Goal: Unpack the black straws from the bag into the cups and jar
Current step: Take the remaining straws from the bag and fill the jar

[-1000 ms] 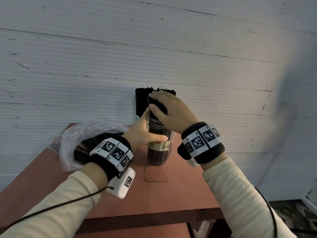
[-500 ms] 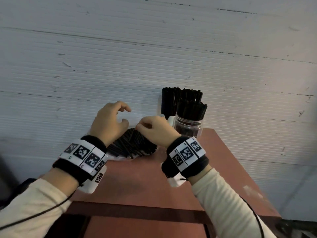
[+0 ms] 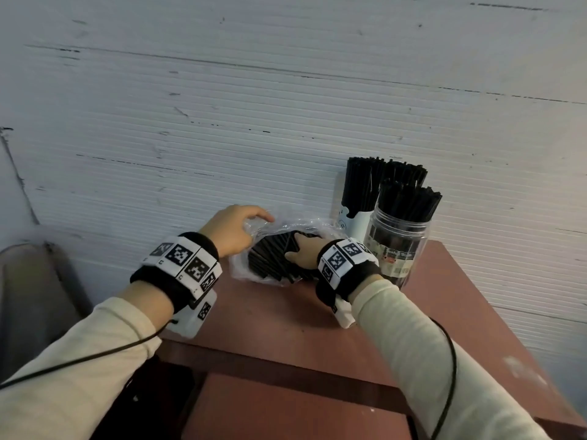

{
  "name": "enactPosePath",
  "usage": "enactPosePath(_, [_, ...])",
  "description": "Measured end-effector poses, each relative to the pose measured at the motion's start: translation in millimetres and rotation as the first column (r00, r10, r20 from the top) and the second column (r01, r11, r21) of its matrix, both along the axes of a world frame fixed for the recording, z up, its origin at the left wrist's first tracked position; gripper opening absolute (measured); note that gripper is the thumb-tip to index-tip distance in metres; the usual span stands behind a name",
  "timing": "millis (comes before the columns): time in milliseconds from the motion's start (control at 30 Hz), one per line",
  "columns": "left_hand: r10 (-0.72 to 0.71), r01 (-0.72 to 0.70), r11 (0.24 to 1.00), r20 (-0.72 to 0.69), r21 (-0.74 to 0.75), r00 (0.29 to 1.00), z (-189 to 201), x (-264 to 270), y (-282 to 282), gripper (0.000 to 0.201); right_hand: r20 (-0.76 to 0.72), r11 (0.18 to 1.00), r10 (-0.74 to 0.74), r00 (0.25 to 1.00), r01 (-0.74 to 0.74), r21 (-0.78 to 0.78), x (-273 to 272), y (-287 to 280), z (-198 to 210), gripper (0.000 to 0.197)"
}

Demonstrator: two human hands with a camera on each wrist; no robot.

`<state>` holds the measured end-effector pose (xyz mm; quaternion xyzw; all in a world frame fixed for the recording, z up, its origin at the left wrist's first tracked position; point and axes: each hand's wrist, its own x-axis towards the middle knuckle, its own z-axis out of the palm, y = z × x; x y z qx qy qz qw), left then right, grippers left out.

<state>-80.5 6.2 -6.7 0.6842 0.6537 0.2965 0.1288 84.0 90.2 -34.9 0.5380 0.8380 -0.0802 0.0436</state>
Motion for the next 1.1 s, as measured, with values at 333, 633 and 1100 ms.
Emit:
enactPosePath(333, [-0.072, 0.068, 0.997, 0.134, 0.035, 0.988, -1, -3, 10, 0.064, -0.121, 0.996, 0.057, 0.991, -0.065, -0.058, 4, 8, 2, 0.06])
enactPosePath(633, [-0.092, 0.092, 0.996, 0.162, 0.008, 0.982, -2, -7, 7, 0.069, -0.195, 0.991, 0.126, 0.973, -0.132, -0.02, 9, 7, 4, 0.034])
enactPosePath(1100, [-0.077, 0.073, 0.997, 0.17, 0.032, 0.982, -2, -15, -1, 0.065, -0.408, 0.991, 0.124, 0.904, -0.132, 0.007, 32, -16, 25, 0.027])
